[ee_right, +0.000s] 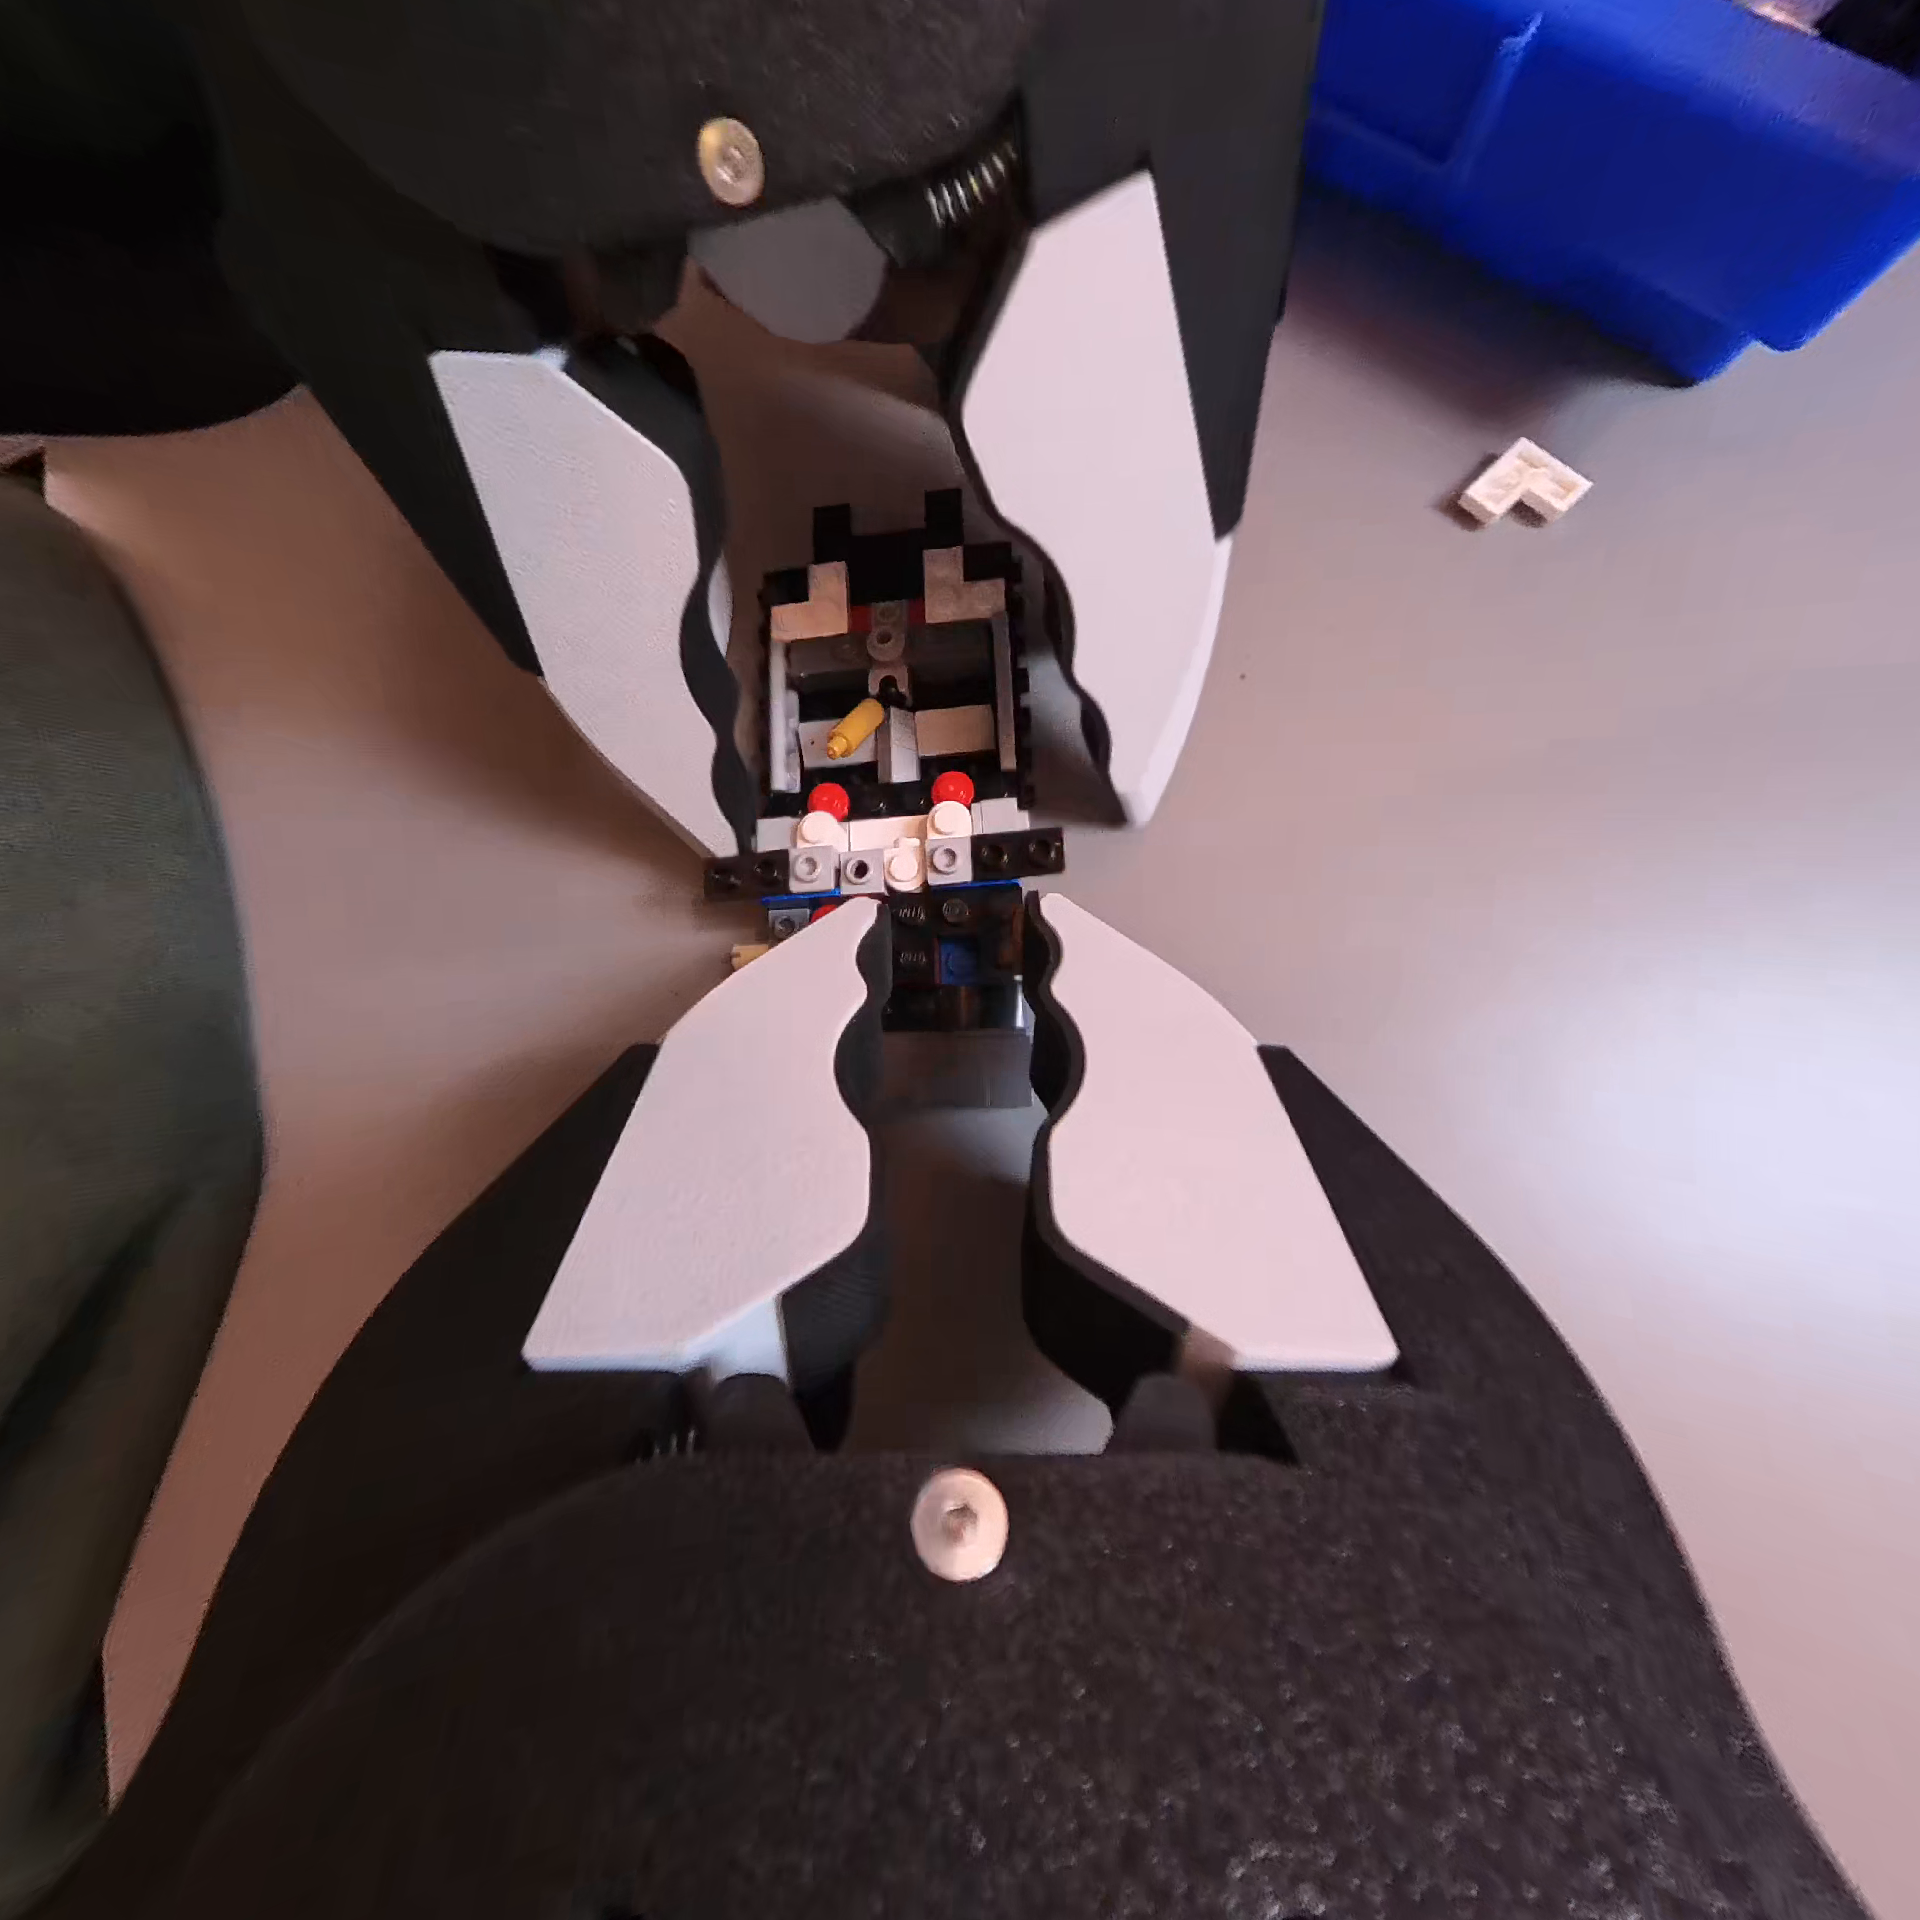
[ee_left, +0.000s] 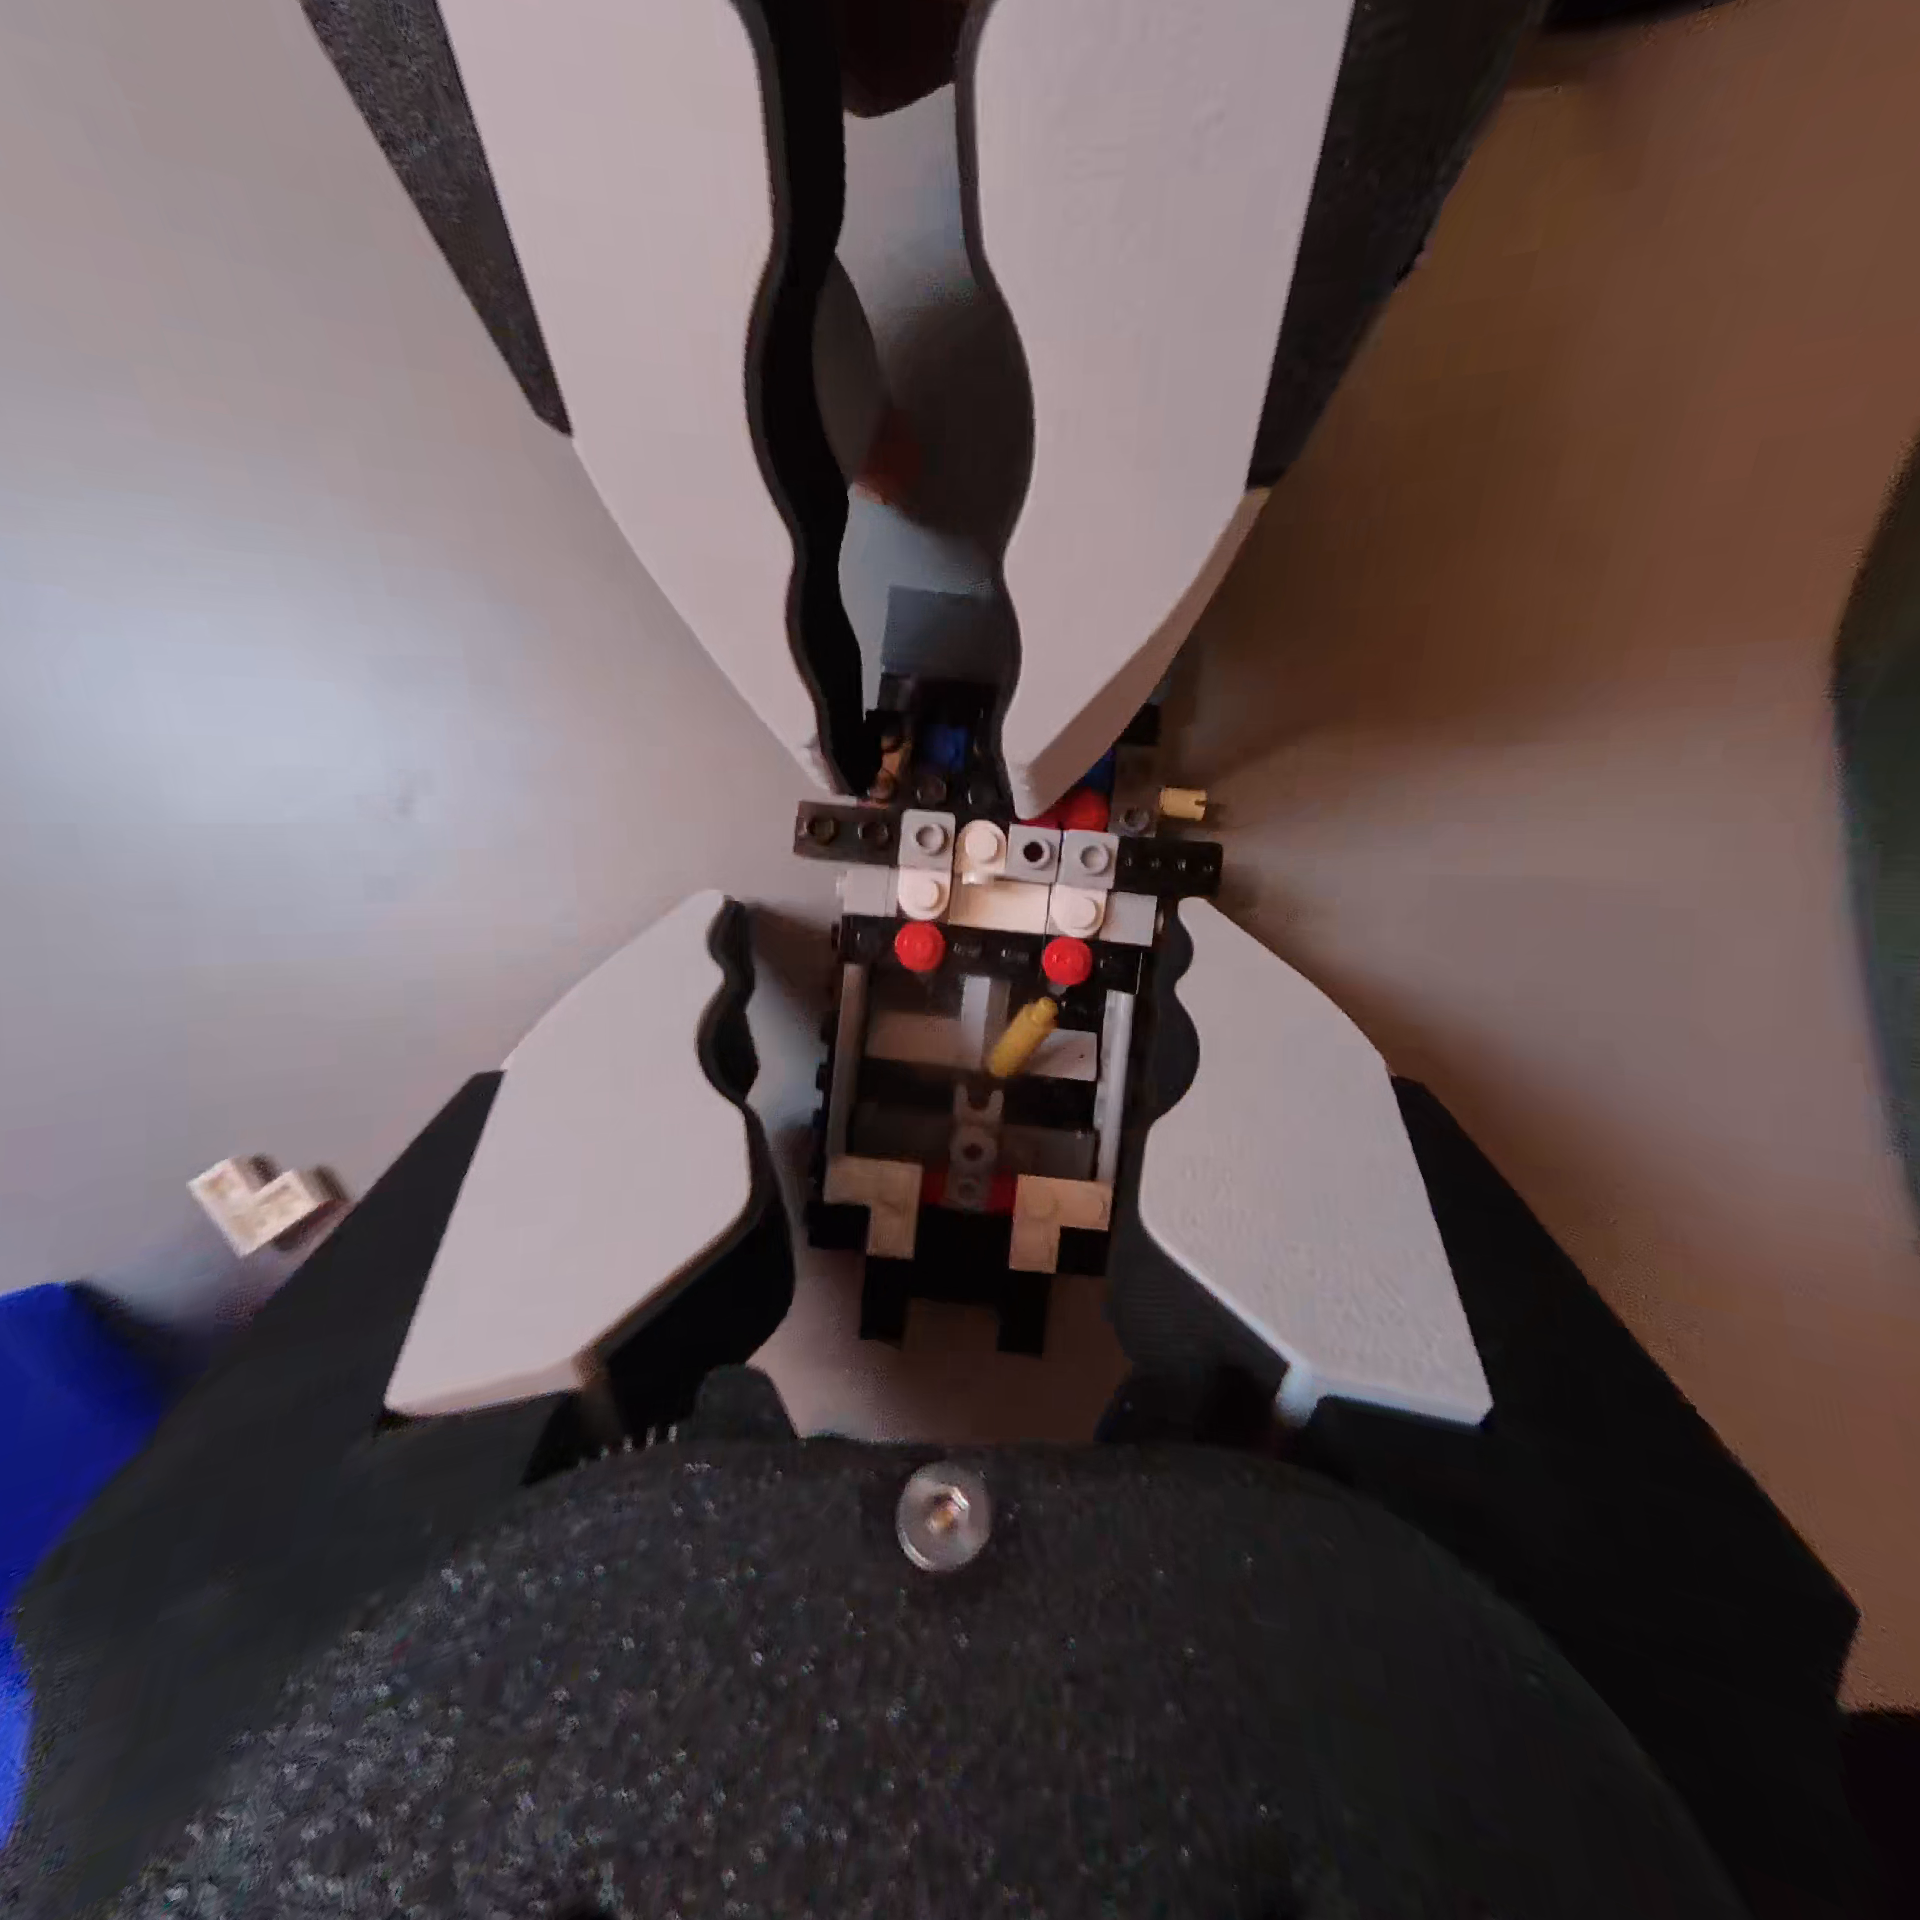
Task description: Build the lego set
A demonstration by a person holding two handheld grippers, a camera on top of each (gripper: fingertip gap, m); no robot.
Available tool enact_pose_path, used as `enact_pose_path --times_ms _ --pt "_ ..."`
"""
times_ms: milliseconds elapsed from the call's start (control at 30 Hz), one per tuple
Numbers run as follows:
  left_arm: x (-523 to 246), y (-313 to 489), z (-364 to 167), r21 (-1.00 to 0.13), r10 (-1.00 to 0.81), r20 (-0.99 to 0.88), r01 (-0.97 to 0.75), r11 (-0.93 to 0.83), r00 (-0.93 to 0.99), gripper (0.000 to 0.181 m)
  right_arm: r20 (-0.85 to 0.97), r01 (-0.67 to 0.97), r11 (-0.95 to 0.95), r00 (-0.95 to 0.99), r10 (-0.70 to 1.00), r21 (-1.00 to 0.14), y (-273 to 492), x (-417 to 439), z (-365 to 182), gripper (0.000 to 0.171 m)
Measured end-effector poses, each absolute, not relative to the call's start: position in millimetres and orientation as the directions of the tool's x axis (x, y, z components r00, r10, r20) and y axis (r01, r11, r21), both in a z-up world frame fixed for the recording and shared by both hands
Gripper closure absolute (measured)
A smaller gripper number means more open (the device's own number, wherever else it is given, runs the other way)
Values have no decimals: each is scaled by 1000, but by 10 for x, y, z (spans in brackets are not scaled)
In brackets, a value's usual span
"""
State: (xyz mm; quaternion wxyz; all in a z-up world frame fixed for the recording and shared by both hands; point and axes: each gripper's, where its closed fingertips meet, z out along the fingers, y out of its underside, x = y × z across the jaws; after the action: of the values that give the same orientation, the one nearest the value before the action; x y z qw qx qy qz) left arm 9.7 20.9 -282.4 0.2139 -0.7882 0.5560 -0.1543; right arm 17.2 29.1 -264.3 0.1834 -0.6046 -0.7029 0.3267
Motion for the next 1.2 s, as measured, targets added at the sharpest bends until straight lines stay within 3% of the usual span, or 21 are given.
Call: enact_pose_path --times_ms 100,267,467,600,767,833,933,1100,1200 --pt "124 166 -2819 -518 -953 21 -812 -269 302 116 -179 713 3 -181 967 -702 291 161 -2636 148" --pt "147 153 -2812 -532 -951 20 -802 -271 307 125 -420 664 -192 -202 885 -723 188 187 -2521 148" --pt "141 170 -2809 -541 -950 18 -796 -271 311 125 -439 562 -237 -256 862 -793 213 204 -2274 148" --pt "14 255 -2707 -564 -941 -26 -782 -265 338 105 -280 397 -167 -246 928 -903 399 235 -2064 148" --pt "71 353 -1957 -838 -892 209 -398 -374 401 131 131 173 163 -184 974 -971 421 189 -1748 148" --pt "116 386 -1731 -863 -853 358 -214 -458 380 141 279 133 292 -111 954 -947 442 179 -1650 148" --pt "216 380 -1523 -814 -787 557 -12 -580 266 151 449 142 449 -34 893 -882 440 164 -1597 147" --pt "334 454 -1609 -773 -741 602 -17 -635 296 176 583 196 568 27 812 -799 438 126 -1593 147" --pt "-17 767 -1627 -848 -722 372 -103 -520 584 176 536 237 505 85 840 -830 584 136 -1605 142"
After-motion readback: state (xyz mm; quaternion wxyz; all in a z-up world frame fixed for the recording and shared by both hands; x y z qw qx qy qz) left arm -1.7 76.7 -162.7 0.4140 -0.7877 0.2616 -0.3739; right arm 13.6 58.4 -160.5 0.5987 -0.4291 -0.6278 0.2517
